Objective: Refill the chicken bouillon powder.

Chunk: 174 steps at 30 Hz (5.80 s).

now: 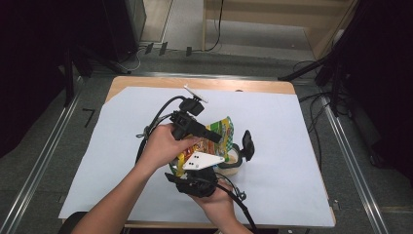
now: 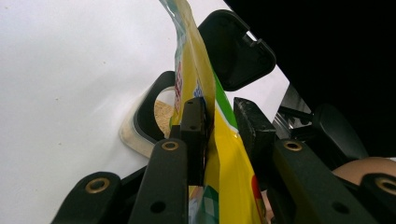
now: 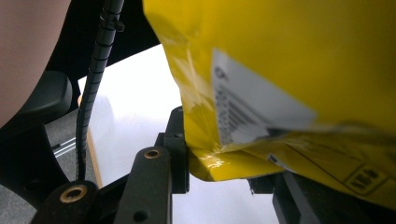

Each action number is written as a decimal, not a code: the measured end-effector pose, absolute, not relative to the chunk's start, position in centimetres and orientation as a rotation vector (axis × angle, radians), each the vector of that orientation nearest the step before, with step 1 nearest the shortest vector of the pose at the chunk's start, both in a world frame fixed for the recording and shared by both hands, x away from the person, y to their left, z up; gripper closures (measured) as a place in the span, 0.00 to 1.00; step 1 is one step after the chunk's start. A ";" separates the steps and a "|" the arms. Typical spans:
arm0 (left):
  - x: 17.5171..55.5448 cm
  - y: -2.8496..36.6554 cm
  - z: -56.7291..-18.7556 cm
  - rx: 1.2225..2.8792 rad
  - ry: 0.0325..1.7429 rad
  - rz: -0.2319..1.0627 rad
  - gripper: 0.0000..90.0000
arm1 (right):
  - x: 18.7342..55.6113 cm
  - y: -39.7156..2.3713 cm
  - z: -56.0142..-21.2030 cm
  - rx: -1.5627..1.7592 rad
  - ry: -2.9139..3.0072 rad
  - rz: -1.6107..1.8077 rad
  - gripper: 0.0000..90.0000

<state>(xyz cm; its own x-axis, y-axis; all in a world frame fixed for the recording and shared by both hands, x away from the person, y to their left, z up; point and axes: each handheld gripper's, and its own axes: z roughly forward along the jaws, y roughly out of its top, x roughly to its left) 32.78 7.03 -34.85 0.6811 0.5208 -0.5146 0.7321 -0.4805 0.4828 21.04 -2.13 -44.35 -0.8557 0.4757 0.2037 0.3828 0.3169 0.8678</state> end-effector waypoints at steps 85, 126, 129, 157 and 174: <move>33.2 7.2 -35.0 2.182 0.977 -0.406 0.85 | 20.8 -2.3 -44.0 0.822 2.482 1.603 0.75; 33.6 6.6 -35.0 2.191 0.975 -0.439 0.84 | 21.1 -2.5 -44.0 0.830 2.465 1.596 0.75; 33.6 6.6 -35.0 2.191 0.973 -0.440 0.84 | 21.1 -2.6 -44.0 0.831 2.464 1.595 0.75; 33.5 6.5 -35.0 2.198 0.962 -0.440 0.84 | 20.8 -2.6 -44.3 0.828 2.430 1.615 0.75; 33.1 6.4 -34.5 2.207 0.953 -0.416 0.84 | 20.6 -2.6 -44.1 0.826 2.422 1.640 0.75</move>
